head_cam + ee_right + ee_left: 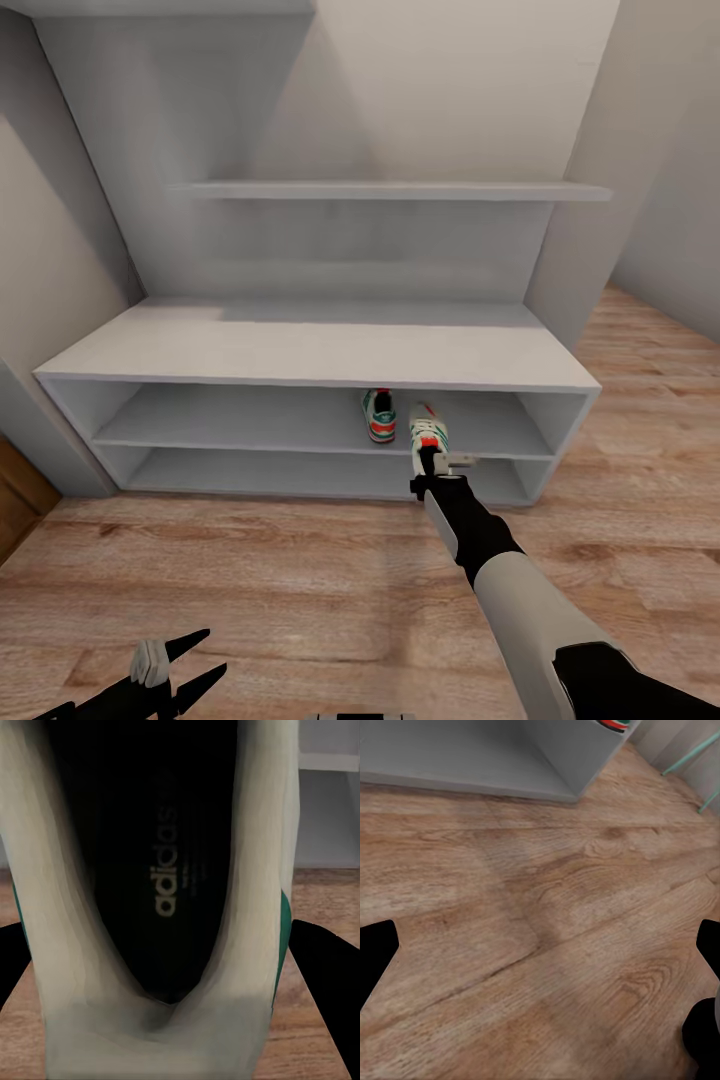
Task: Pick up the two gym shoes and the two sandals from the corridor floor and place them onto the hallstand (shoe rack) in the corridor, making sure they are on the rack and not on the floor. Arrange them so the two gym shoes are next to each other and the two sandals are next to each other.
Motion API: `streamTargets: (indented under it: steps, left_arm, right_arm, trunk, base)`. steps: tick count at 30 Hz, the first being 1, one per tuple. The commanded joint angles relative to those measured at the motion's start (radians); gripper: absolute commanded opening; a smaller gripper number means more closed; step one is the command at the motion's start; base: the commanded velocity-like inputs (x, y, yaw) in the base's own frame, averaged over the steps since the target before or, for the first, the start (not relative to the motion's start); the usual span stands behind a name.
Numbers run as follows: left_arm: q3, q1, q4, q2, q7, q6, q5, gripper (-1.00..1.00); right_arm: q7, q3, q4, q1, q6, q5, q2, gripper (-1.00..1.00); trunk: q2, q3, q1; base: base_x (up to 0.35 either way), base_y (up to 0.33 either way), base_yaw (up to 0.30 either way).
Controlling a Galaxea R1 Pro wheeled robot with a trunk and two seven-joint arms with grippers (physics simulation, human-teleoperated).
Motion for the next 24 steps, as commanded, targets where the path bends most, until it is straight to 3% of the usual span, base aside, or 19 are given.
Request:
streamTargets:
  steps: [1,24]
  left_arm:
    - [0.001,-0.001,0.0,0.0,-0.002,-0.006,0.001,1.0]
    - [0.001,-0.001,0.0,-0.001,0.0,-0.003,0.001,1.0]
  right_arm:
    - [-0.005,0.003,-0.001,0.0,0.006,-0.001,0.0,-1.0]
    - [-0.005,0.003,-0.002,0.0,0.007,-0.001,0.0,-1.0]
  trunk:
    - [0.0,-0.001,0.0]
    - [0.0,-0.001,0.0]
  base:
    - [0.237,0.0,0.0]
    - [0.179,0.0,0.0]
